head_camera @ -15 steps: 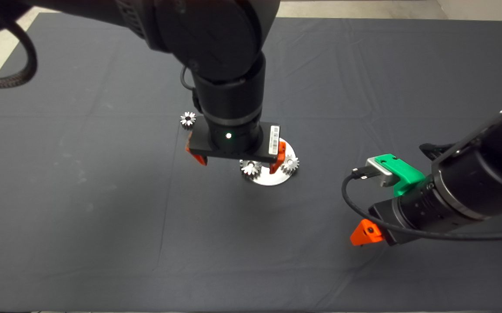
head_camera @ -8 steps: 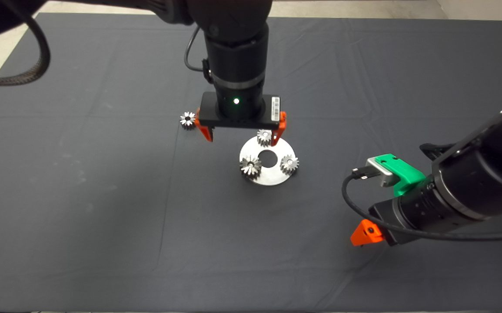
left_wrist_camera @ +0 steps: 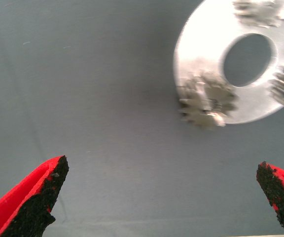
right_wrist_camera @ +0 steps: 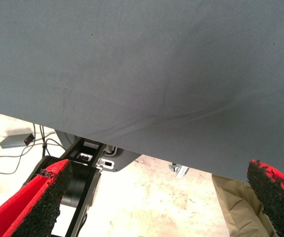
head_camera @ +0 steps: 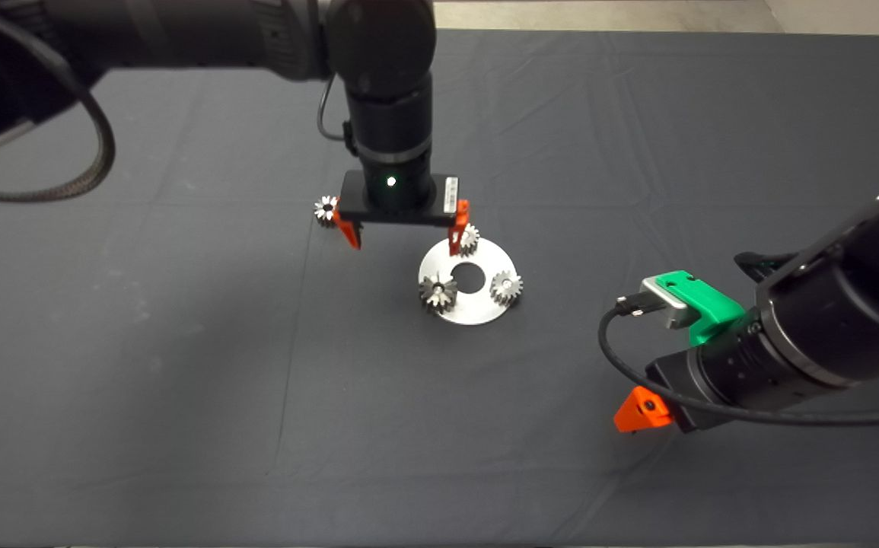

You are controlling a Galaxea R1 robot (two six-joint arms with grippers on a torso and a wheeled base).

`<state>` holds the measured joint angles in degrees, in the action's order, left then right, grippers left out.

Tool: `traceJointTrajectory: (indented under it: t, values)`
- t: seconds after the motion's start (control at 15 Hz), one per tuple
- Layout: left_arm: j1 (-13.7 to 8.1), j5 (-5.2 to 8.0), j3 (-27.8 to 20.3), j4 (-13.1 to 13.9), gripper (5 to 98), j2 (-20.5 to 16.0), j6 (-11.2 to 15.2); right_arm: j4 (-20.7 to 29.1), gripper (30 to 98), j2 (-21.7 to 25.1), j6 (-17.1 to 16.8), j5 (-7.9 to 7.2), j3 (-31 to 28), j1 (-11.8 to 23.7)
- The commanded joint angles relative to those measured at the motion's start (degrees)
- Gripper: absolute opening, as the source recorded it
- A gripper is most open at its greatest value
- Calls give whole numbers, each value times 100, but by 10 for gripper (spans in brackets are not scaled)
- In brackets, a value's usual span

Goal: Remove an incorrectly installed larger gear and replace it with the correct smaller gear

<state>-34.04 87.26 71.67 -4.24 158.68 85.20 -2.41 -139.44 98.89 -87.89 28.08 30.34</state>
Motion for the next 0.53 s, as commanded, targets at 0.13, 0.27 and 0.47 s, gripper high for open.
traceJointTrajectory:
  t: [0.13, 0.27, 0.47]
  values:
    - [-174, 267, -423, 689, 983, -745, 595, -30, 940, -98, -10, -457, -41, 113]
    - [-174, 265, -506, 653, 983, -701, 329, -22, 940, -115, -1, -457, -41, 104]
    - [-156, 265, -253, 644, 983, -694, 217, -22, 940, -124, -1, -457, -32, 104]
